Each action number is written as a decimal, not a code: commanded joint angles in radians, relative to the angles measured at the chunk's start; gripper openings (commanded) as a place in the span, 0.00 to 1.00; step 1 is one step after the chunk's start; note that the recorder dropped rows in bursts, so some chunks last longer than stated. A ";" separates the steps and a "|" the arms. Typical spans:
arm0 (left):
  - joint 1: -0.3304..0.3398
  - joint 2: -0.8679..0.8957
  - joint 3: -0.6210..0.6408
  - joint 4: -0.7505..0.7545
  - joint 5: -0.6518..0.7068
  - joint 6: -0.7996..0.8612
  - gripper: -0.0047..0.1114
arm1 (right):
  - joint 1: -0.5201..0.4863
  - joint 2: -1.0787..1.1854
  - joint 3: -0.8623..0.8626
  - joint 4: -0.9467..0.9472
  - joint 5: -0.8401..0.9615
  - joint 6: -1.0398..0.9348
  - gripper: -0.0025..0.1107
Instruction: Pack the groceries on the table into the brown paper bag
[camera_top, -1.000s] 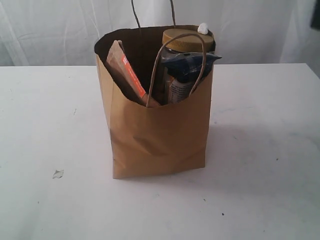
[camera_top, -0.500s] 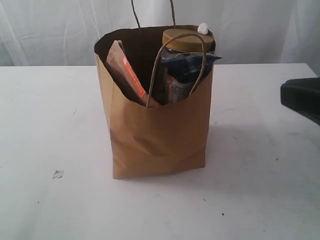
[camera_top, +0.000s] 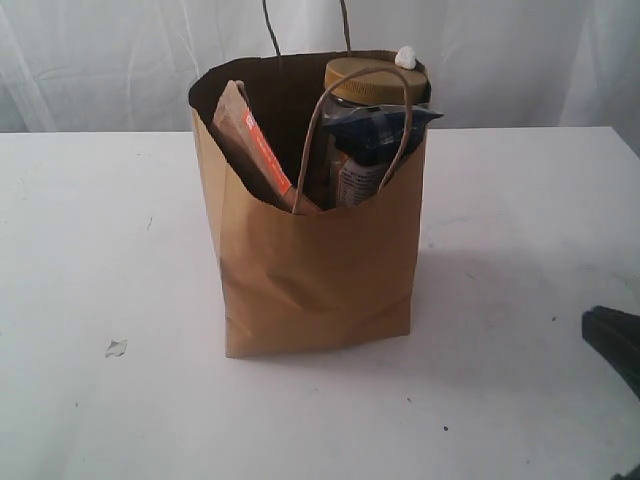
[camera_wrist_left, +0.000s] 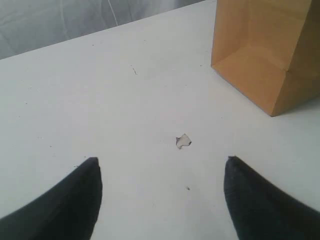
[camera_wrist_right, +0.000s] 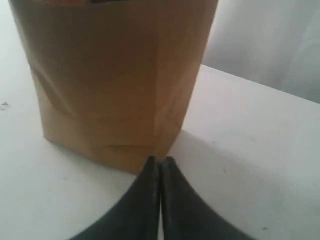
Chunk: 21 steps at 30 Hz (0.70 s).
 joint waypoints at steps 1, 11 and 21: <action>-0.002 -0.005 0.004 -0.010 -0.004 -0.006 0.65 | -0.094 -0.131 0.101 -0.069 -0.030 -0.002 0.02; -0.002 -0.005 0.004 -0.010 -0.004 -0.006 0.65 | -0.267 -0.310 0.202 -0.069 -0.043 -0.002 0.02; -0.002 -0.005 0.004 -0.010 -0.004 -0.006 0.65 | -0.284 -0.310 0.202 -0.069 -0.043 -0.002 0.02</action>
